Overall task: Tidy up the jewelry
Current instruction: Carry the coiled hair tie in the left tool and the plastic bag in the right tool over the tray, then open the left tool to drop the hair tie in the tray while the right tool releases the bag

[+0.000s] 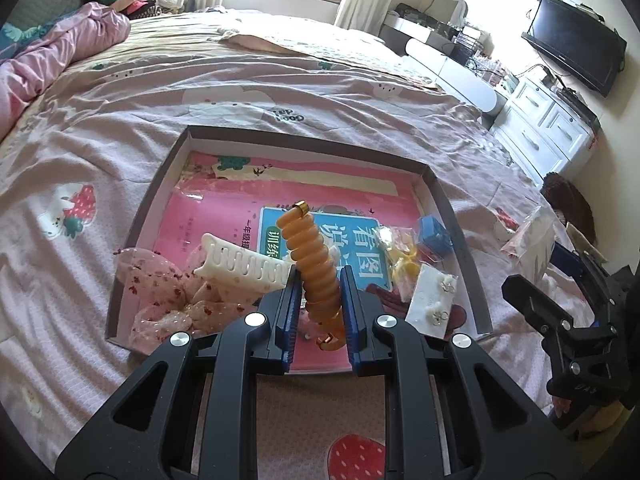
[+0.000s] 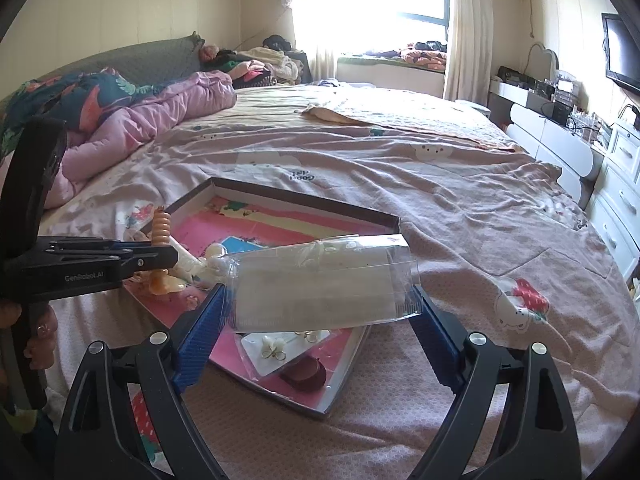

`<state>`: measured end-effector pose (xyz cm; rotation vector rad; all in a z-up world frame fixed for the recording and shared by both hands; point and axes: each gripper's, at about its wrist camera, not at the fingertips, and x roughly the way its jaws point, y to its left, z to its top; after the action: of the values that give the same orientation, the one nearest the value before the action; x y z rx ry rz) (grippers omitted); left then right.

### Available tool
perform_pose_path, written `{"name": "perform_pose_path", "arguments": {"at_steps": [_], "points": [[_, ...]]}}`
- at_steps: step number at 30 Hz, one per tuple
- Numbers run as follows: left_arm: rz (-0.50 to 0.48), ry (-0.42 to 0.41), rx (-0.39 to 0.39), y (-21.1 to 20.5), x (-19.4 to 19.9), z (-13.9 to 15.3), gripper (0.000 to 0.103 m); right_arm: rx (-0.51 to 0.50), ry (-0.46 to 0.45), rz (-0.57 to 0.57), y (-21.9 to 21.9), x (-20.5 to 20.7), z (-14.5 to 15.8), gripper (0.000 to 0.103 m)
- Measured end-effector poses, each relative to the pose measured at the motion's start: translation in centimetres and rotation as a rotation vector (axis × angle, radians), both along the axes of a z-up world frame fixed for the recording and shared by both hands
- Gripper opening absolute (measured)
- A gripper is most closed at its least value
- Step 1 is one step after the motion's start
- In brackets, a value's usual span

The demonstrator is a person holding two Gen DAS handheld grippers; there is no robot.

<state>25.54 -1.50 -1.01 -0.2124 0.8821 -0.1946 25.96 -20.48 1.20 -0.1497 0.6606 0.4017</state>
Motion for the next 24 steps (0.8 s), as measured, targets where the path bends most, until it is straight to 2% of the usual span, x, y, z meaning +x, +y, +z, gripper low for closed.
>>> {"name": "perform_pose_path", "arguments": {"at_steps": [8, 24], "points": [[0.003, 0.019, 0.006, 0.5, 0.6, -1.0, 0.013, -0.023, 0.029, -0.002, 0.5, 1.1, -1.6, 0.086], [0.038, 0.033, 0.015, 1.9, 1.0, -2.1, 0.013, -0.04, 0.093, 0.062, 3.5, 1.4, -4.3, 0.086]]}}
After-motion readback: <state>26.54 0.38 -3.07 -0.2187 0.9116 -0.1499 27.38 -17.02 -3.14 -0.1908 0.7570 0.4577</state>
